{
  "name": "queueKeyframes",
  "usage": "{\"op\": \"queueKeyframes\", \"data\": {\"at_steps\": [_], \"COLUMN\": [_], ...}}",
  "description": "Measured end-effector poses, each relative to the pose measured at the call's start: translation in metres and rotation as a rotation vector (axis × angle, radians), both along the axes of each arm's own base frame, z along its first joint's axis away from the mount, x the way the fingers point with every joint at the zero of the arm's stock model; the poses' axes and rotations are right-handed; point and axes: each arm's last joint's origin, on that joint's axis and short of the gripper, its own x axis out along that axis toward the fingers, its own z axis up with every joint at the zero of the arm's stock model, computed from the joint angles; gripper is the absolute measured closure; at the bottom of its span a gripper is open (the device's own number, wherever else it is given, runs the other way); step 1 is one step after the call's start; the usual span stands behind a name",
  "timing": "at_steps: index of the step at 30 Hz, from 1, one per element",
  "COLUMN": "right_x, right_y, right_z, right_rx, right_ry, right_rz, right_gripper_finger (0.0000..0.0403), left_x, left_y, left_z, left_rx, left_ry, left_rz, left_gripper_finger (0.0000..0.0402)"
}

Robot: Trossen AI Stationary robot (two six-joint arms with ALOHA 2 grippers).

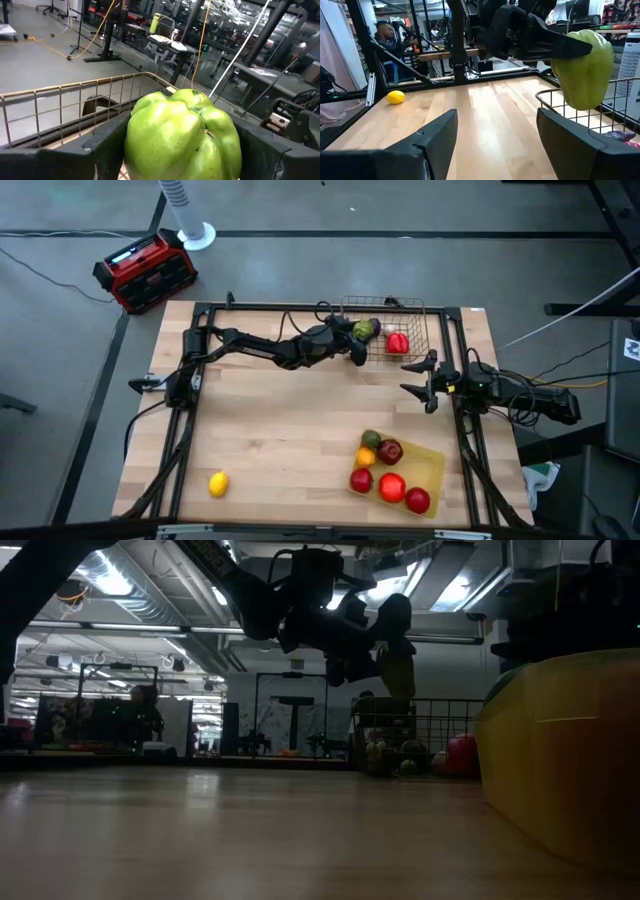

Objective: Sort produce into baskets
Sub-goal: Put the chayote into the basket, then put the lemon into the yellow bin

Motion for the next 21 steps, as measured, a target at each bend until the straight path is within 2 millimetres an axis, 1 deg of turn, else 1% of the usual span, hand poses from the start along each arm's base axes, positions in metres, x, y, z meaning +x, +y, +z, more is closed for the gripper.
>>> {"op": "queueKeyframes", "data": {"at_steps": [4,7,9,12,17,19,21], "right_x": [0.000,0.000,0.000,0.000,0.000,0.000,0.000], "right_y": [0.000,0.000,0.000,0.000,0.000,0.000,0.000], "right_z": [0.000,-0.001,-0.001,-0.001,-0.001,-0.001,-0.001], "right_rx": [0.000,0.000,0.000,0.001,0.001,0.001,0.001], "right_ry": [0.002,0.004,0.006,0.008,0.009,0.009,0.009], "right_rz": [0.000,0.000,0.000,0.000,0.000,0.000,0.000], "right_gripper_finger": [0.0134,0.0134,0.0134,0.0134,0.0134,0.0134,0.0134], "left_x": [0.000,-0.002,-0.003,-0.003,-0.003,-0.004,-0.003], "left_y": [0.000,0.005,0.008,0.009,0.010,0.010,0.010], "left_z": [0.000,-0.001,0.001,0.005,0.005,0.007,0.007], "left_rx": [-0.014,-0.005,-0.005,0.066,0.107,0.128,0.133], "left_ry": [-0.006,0.011,0.002,0.023,0.046,0.054,0.055], "left_rz": [0.001,0.020,0.002,-0.016,-0.022,-0.020,-0.040], "left_gripper_finger": [0.0107,0.0107,0.0102,0.0077,0.0015,0.0006,0.0010]}}
